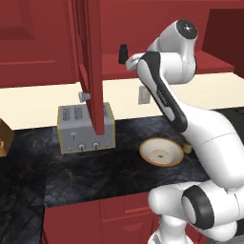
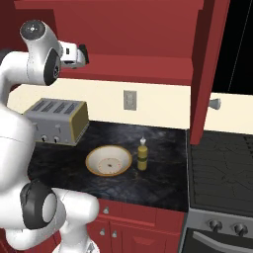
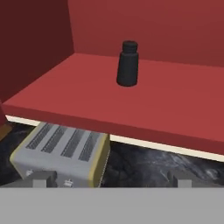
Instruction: Retrieve the bottle and the shaker from the cabinet and place them next to the mixing bowl on the counter. Then add garlic from the fridge to the mixing bowl.
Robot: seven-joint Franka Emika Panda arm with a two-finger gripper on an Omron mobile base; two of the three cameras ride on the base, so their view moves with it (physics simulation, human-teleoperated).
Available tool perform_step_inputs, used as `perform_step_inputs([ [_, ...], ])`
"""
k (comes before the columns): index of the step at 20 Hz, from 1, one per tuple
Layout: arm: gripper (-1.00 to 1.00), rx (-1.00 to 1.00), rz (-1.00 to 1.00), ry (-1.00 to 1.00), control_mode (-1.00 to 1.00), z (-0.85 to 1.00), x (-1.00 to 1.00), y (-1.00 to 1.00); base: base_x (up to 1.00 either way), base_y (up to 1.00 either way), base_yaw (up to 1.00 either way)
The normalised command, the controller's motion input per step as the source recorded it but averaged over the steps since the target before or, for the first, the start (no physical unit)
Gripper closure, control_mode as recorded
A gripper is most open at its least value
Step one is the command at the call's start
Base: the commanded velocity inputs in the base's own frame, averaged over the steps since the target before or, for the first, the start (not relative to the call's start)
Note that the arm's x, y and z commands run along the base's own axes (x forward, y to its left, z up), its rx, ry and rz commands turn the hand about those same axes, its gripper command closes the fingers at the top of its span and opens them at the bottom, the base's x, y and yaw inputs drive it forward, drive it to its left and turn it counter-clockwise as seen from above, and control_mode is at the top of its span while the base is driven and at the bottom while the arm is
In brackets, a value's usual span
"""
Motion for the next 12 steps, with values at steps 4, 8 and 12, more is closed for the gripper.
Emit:
perform_step_inputs([
  [4, -1.0, 0.0, -0.05, -0.02, -1.0, -0.08, 0.38, 0.04, 0.0, 0.0, 0.0],
  [8, -1.0, 0.04, -0.19, -0.01, -1.0, 0.0, 0.33, 0.0, 0.0, 0.0, 0.0],
  [12, -1.0, 0.14, -0.1, 0.0, -1.0, 0.0, 0.26, 0.0, 0.0, 0.0, 0.0],
])
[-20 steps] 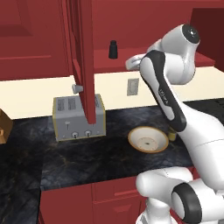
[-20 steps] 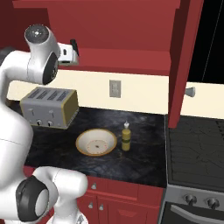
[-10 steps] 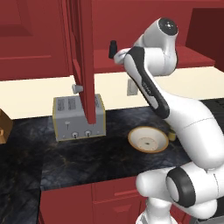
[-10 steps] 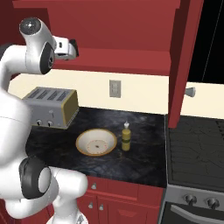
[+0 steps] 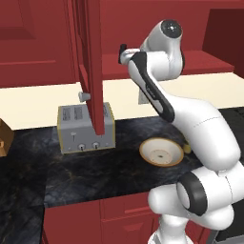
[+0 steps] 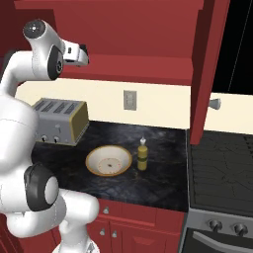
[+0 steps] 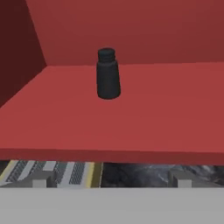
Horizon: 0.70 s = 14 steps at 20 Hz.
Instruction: Retrieve the bottle and the shaker from the cabinet and place them next to the mixing bowl on the counter. Then add garlic from the fridge to the mixing bowl.
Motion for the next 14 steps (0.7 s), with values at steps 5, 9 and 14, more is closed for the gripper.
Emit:
perform_step_inputs([
  [5, -1.0, 0.09, 0.07, 0.0, -1.0, 0.0, 0.15, 0.0, 0.0, 0.0, 0.0],
  [9, -1.0, 0.0, 0.08, 0.02, -1.0, 0.0, 0.32, 0.0, 0.0, 0.0, 0.0],
  [14, -1.0, 0.0, 0.04, 0.0, -1.0, 0.0, 0.35, 0.0, 0.0, 0.0, 0.0],
])
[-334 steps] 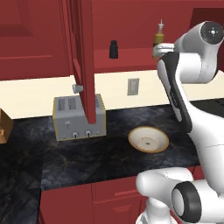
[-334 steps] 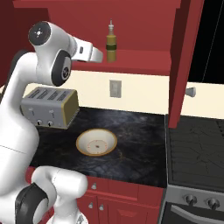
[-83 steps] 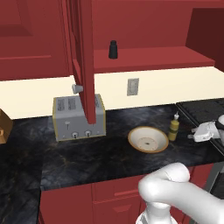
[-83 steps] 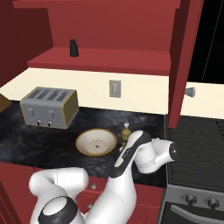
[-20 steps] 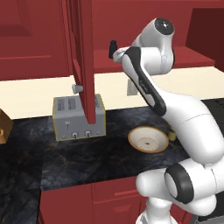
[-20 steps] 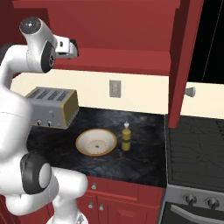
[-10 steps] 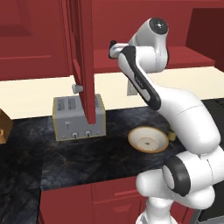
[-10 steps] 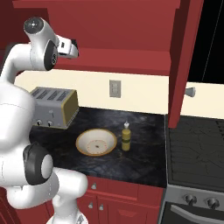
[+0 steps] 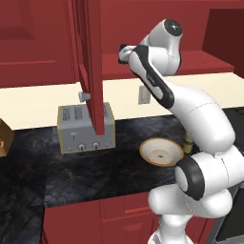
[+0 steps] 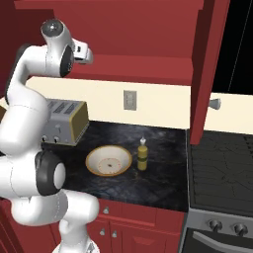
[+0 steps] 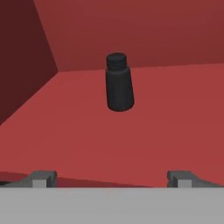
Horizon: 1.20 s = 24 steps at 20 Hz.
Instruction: Retrieve the bottle and the shaker from the cabinet and place them next to the mixing bowl on the counter. Then add garlic from the fridge to the mixing bowl.
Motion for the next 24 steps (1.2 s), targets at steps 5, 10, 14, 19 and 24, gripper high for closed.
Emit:
perform_step_inputs([
  [5, -1.0, 0.0, 0.0, 0.03, -1.0, -0.01, 0.36, 0.0, 0.0, 0.0, 0.0],
  [10, -1.0, 0.0, 0.0, 0.07, -1.0, -0.13, 0.47, 0.0, 0.0, 0.0, 0.0],
  [14, -1.0, 0.0, 0.0, 0.02, -1.0, -0.01, 0.37, 0.0, 0.0, 0.0, 0.0],
  [19, -1.0, 0.0, 0.0, -0.01, -1.0, 0.01, 0.16, 0.09, 0.0, 0.0, 0.0],
  [24, -1.0, 0.0, 0.0, 0.0, -1.0, -0.01, 0.23, 0.04, 0.0, 0.0, 0.0],
])
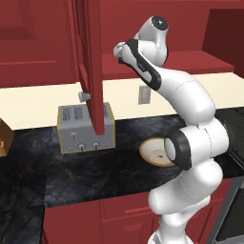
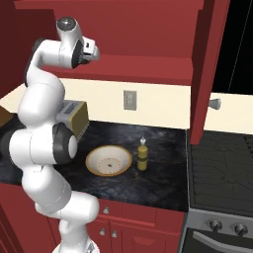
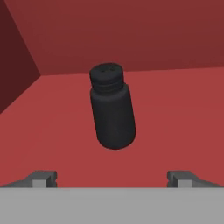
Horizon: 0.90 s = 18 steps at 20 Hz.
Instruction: Retrieve the bottle and the shaker from the cabinet and place them next to the mixing bowl on the counter. Then add garlic from the fridge to the mixing bowl.
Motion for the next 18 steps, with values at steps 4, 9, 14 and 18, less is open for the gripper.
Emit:
perform_step_inputs([
  [4, -1.0, 0.0, 0.0, 0.0, -1.0, -0.03, 0.2, 0.0, 0.0, 0.0, 0.0],
  [9, -1.0, -0.01, 0.0, 0.0, -1.0, -0.26, 0.07, 0.01, 0.0, 0.0, 0.0],
  [14, -1.0, -0.03, 0.0, -0.02, -1.0, -0.17, 0.0, 0.06, 0.0, 0.0, 0.0],
  [18, -1.0, -0.03, 0.0, -0.1, -1.0, 0.01, 0.05, 0.06, 0.0, 0.0, 0.0],
])
